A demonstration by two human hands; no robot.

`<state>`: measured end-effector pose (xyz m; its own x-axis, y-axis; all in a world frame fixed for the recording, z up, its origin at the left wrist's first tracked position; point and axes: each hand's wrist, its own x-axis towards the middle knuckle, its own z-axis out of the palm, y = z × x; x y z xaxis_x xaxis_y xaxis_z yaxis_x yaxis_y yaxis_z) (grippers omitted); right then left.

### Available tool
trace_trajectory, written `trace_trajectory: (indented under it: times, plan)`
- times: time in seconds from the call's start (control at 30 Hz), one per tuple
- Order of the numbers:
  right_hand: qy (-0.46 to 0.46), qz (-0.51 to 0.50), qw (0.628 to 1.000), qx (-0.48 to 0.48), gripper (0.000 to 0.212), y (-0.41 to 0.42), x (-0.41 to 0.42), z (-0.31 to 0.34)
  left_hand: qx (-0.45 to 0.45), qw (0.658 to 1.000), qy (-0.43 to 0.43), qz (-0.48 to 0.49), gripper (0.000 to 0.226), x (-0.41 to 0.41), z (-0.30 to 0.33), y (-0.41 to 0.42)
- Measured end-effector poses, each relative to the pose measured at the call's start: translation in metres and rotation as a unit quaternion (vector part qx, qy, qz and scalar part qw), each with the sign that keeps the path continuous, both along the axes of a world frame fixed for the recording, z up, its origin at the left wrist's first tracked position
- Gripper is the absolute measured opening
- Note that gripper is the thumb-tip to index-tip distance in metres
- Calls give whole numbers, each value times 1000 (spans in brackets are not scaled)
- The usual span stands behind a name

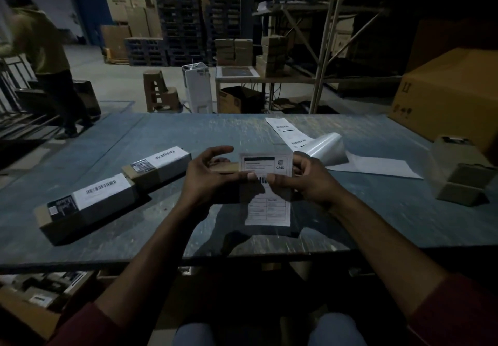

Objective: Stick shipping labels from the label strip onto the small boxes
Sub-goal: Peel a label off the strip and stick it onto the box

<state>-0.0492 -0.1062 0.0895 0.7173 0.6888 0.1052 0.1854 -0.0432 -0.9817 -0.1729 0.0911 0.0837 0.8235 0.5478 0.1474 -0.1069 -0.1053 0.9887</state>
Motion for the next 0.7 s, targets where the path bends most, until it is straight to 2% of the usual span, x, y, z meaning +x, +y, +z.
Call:
trace_trajectory:
  times: [0.07,0.17,0.27,0.47,0.7]
  plan:
    - [1,-16,1000,9,44,-1,0,0,0,1000,3,-2,87,1,1,-2]
    - [-30,-39,999,6,52,-4,-1,-2,-12,999,29,-8,97,3,0,-5]
    - [-47,-40,998,21,57,-4,-3,-3,-24,999,24,-2,99,0,-1,-11]
    - [23,-2,998,50,72,-6,-7,11,-48,999,-11,11,101,-1,5,-18]
    - [114,-19,992,55,66,0,-11,20,-62,997,-10,35,93,-1,13,-21]
